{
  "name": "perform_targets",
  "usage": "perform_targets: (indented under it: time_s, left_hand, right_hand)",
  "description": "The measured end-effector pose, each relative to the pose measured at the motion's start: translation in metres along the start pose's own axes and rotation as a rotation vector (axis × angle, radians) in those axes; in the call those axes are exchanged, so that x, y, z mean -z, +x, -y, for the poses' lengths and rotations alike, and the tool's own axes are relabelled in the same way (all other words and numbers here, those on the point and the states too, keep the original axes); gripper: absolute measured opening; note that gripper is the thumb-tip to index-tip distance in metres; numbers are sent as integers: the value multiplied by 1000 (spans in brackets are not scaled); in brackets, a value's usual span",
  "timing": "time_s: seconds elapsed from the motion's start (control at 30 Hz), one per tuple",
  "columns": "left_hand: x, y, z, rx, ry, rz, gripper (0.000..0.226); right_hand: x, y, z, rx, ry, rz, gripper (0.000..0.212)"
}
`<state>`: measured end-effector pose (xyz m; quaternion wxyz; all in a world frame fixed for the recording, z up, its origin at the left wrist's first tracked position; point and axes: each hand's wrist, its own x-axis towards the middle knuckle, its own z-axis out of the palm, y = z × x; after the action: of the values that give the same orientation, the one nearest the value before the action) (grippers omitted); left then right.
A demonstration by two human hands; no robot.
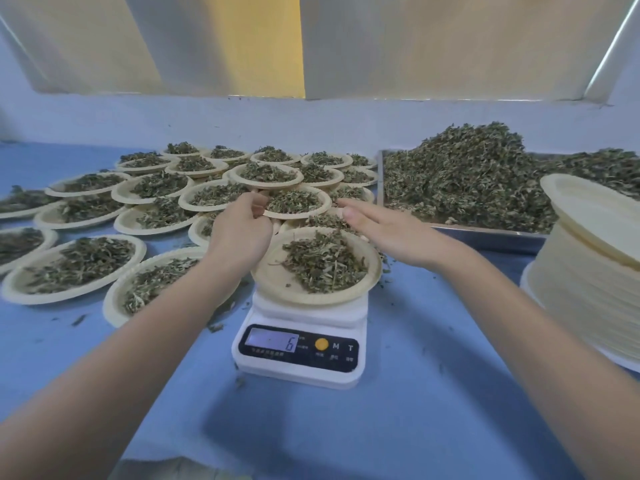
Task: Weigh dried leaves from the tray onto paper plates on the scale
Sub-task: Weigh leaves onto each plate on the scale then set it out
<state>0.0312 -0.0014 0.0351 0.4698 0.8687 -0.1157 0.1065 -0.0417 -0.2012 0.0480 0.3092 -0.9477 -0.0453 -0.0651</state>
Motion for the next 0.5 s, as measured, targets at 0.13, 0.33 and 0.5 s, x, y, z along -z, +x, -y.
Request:
perform_targets:
  time_s: [0.13,0.33,0.5]
  left_hand:
    - [0,0,4,11,13,5,43]
    - [-2,1,13,14,40,15,43]
    - [-7,-1,19,47,2,20,39]
  right_hand:
    - [-5,-1,-3,-15,76,-42,54]
    - [-8,0,-6,-11,69,-58,56]
    - [-15,3,-15,-51,116,-71,59]
